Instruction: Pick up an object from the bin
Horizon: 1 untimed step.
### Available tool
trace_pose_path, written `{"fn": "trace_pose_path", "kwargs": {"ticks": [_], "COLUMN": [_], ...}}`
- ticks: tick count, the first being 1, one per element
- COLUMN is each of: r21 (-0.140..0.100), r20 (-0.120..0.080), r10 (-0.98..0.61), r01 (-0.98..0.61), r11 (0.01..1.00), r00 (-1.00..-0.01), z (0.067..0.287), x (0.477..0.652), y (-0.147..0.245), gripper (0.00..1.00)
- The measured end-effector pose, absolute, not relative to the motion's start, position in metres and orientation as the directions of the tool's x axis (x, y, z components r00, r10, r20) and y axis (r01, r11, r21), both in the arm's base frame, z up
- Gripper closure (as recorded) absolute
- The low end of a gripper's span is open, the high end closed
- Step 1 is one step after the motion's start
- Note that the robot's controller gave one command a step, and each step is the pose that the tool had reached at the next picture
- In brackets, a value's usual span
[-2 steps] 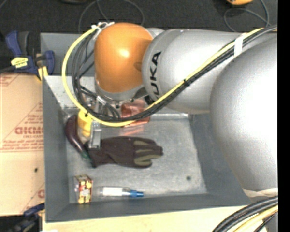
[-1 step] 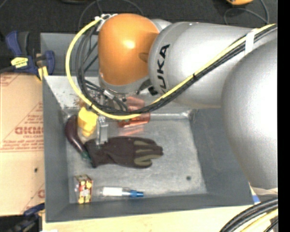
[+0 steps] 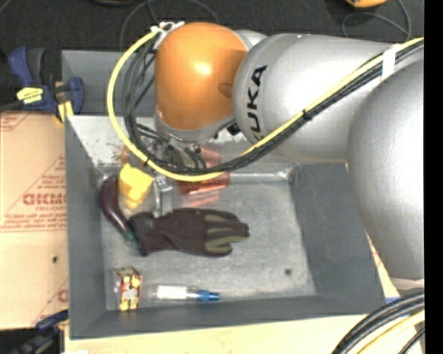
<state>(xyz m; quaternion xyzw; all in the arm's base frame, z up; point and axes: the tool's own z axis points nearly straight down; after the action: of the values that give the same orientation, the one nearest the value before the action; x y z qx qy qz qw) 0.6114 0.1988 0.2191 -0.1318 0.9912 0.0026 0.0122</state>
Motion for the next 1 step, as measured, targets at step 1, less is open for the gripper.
{"fn": "trace_pose_path", "kwargs": {"ticks": [1], "r21": [-0.001], "r20": [-0.006], "r10": [-0.291], "r01": [-0.291], "r11": [0.957], "r00": [-0.957], "z": [0.1526], "x": [0.6101], "y": [0.1657], "gripper": [0.0]}}
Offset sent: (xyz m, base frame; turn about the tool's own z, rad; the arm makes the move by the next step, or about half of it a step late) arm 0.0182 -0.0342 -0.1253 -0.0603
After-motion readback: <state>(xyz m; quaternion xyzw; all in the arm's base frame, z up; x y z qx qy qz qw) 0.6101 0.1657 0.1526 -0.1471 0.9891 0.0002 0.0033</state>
